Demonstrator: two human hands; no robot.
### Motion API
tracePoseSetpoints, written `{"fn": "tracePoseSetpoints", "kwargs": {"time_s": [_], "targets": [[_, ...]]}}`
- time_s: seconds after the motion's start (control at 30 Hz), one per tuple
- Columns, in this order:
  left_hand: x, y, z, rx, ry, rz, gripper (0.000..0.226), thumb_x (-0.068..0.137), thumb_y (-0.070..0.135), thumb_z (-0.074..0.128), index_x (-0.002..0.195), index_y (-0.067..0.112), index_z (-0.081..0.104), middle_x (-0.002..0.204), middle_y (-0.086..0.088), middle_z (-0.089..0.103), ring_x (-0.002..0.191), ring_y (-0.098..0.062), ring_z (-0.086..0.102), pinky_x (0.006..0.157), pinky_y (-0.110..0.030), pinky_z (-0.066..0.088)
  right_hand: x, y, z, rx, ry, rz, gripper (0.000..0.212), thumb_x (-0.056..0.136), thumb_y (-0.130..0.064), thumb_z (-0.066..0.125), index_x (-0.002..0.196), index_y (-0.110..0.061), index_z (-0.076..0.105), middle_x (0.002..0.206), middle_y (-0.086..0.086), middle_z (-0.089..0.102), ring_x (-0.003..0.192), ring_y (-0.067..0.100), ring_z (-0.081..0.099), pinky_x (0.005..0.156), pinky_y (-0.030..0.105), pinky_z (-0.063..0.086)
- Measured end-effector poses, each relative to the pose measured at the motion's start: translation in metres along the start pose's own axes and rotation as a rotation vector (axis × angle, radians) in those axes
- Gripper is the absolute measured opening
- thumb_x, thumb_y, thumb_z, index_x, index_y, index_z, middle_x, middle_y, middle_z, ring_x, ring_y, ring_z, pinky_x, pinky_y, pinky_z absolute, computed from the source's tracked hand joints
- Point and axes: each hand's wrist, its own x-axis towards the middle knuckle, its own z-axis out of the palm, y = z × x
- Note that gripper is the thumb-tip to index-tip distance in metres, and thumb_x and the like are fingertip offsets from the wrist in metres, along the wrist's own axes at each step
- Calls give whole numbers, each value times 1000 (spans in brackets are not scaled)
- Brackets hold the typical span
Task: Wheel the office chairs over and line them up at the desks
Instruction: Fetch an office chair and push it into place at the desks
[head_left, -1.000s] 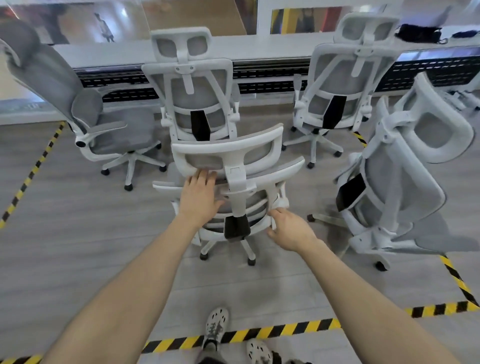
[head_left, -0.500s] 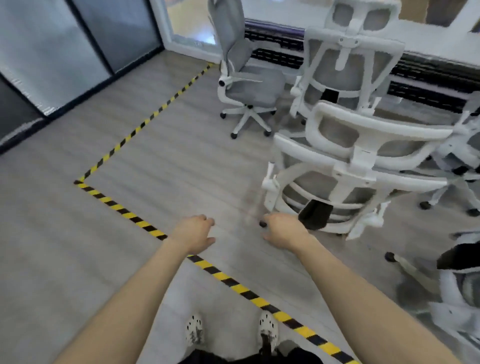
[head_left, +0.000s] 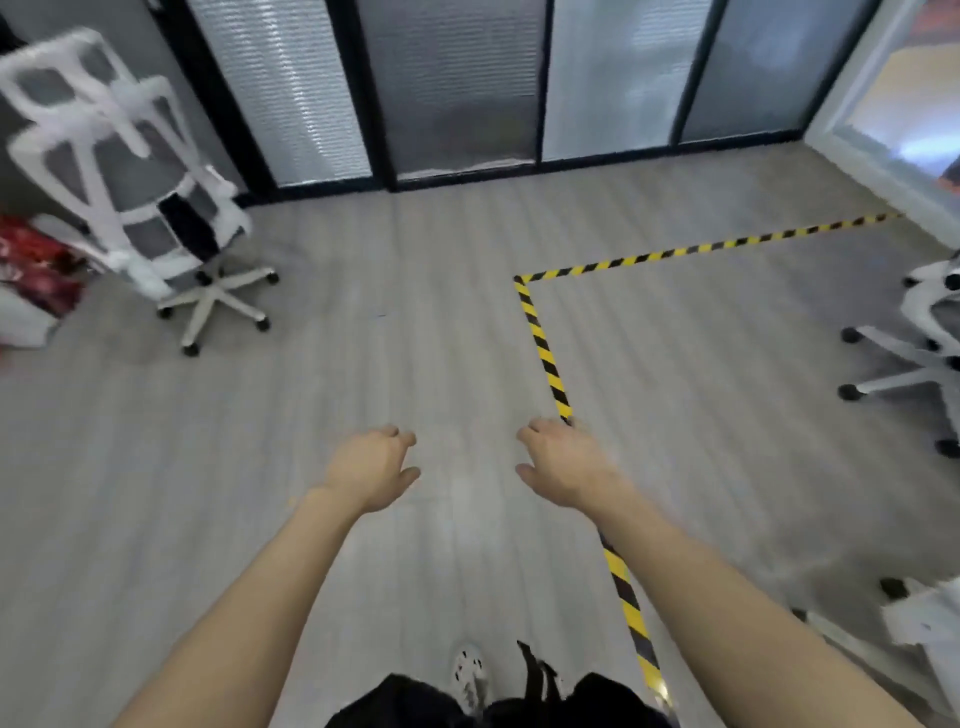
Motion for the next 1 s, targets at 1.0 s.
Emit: {"fn": "tracePoseSetpoints", "kwargs": {"time_s": [1.0], "targets": [[92, -740, -28, -226, 86, -753, 47, 109, 50, 56, 146, 21, 58, 135, -5, 65, 127, -32, 65, 106, -45, 53, 694, -616, -169, -235, -49, -799, 43, 109, -40, 55, 141, -12, 57, 134, 10, 63, 125, 35, 62, 102, 44, 48]]}}
